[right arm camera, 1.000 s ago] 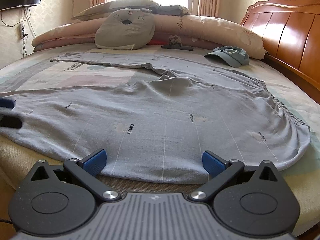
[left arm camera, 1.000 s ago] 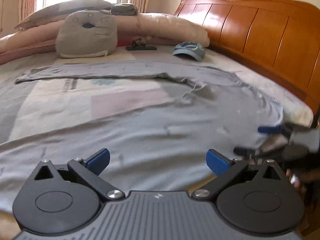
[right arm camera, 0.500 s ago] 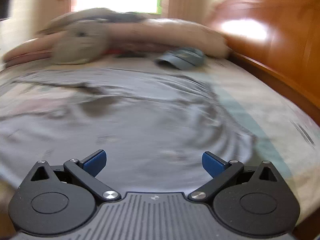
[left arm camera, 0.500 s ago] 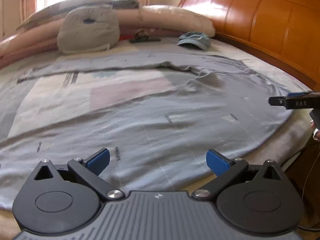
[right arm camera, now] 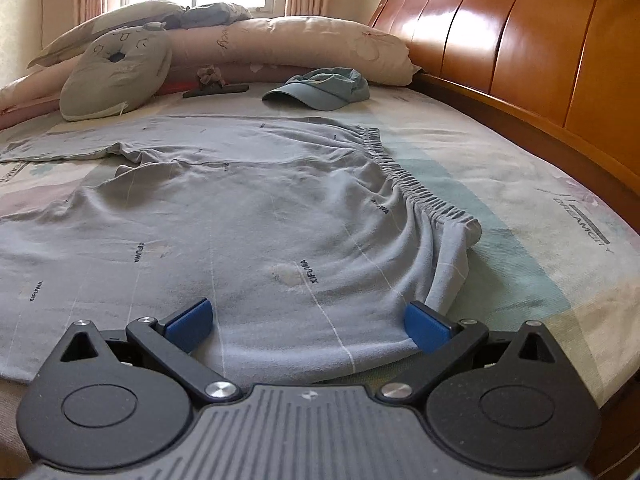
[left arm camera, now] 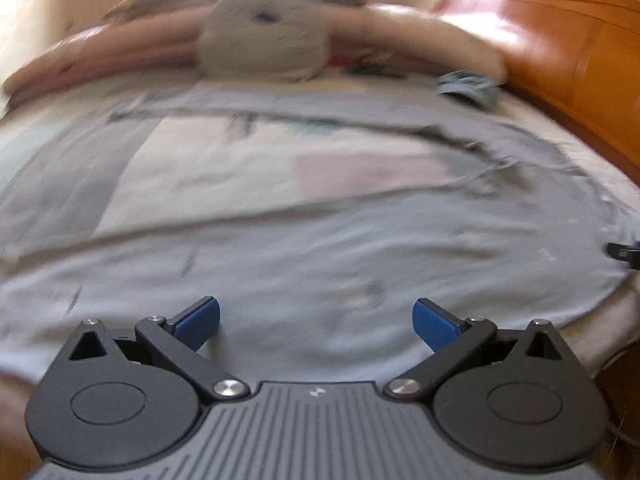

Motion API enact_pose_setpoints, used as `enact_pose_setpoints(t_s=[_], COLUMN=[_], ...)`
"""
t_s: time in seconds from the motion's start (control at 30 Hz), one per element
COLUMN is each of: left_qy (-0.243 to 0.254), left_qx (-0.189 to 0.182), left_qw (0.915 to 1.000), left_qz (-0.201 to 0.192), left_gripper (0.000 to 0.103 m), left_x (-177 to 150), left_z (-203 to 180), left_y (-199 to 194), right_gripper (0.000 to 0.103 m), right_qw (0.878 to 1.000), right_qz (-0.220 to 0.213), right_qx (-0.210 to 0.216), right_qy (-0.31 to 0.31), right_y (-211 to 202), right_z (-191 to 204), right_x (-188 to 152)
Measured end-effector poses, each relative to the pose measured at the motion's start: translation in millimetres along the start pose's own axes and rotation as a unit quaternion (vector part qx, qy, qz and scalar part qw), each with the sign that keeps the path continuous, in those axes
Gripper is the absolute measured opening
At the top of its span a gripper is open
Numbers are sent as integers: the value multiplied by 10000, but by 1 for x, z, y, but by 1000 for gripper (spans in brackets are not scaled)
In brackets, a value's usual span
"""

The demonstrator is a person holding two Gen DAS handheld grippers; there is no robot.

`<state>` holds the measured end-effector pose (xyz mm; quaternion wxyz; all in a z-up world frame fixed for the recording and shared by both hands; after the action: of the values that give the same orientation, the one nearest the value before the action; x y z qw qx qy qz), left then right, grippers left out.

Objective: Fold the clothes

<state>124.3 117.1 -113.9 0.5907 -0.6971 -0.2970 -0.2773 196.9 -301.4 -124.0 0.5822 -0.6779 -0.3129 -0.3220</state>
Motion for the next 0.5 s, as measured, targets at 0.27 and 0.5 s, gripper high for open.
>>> enact_pose_setpoints(t_s=[0.27, 0.5], left_qy=[175, -772], left_qx=[399, 568], left_qw=[9988, 9952], left_qz=[-241, -182], left_gripper=[102, 102], left_x=[2, -8], left_z=[38, 102], left_y=[-32, -36], right_gripper=[103, 103], right_qw=[9999, 9999], right_qz=[47, 60], right_qx=[-88, -133], right_qy=[14, 12], right_y=[1, 0], right_z=[2, 3], right_x=[1, 2])
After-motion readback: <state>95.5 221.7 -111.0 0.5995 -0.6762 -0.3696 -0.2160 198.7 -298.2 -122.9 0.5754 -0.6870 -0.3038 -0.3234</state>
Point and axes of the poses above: each gripper's, at about its wrist camera, not at the fingertips, and y roughly the way its jaws point, z to its left, x to its top, the point moved 2 cm from there along y, roughly the way its jaws point, and after that the axes turned 7 degrees about -x, right-handed, at the moved point
